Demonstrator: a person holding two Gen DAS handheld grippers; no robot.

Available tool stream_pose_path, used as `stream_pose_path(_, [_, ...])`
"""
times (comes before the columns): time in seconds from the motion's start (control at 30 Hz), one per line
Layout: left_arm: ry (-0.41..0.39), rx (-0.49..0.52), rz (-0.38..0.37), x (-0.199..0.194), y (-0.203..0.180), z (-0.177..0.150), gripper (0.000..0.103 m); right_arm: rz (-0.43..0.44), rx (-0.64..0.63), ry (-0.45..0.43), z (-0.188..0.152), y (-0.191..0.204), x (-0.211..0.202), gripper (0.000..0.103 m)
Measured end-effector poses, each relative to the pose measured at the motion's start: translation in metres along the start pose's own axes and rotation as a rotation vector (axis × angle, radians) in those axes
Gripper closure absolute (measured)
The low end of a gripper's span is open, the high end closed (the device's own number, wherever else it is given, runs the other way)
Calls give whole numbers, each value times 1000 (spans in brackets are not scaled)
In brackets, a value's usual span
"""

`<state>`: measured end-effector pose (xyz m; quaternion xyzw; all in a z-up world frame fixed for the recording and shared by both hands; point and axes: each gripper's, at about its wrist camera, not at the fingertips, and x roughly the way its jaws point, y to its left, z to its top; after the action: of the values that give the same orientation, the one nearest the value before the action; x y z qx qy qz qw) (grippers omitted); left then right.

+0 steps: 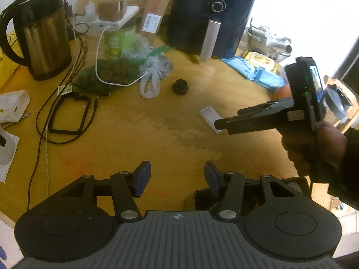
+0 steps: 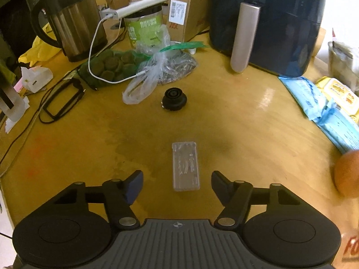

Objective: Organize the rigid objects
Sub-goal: 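Move the right tool to the clear plastic case and close on it, then lift the clear plastic case with the right tool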

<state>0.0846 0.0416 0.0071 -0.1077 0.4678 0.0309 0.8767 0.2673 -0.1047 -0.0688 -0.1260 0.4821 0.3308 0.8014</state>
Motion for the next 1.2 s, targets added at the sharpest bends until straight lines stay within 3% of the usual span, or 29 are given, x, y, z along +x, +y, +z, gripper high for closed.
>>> stream_pose_path(0.2, [4,-18,15,0,3,0,51,-12,-13,18,7,-1,23,44])
stream_pose_path(0.37, [0,-38,33,-2,5,1,51,-26,-24,31,9,-2,39,57])
stream_pose_path(0.43, [-2,-44,38,-2,7,1,51,-31,-35,36,10,-1,44,67])
stream_pose_path(0.8, [-3,-44,46,5,7,7,51,-7,-62,60,12,-4,46,68])
stream_pose_path(1.2, [-28,26,16,20,-2,24,51,36,-8,45,13,-13,3,68])
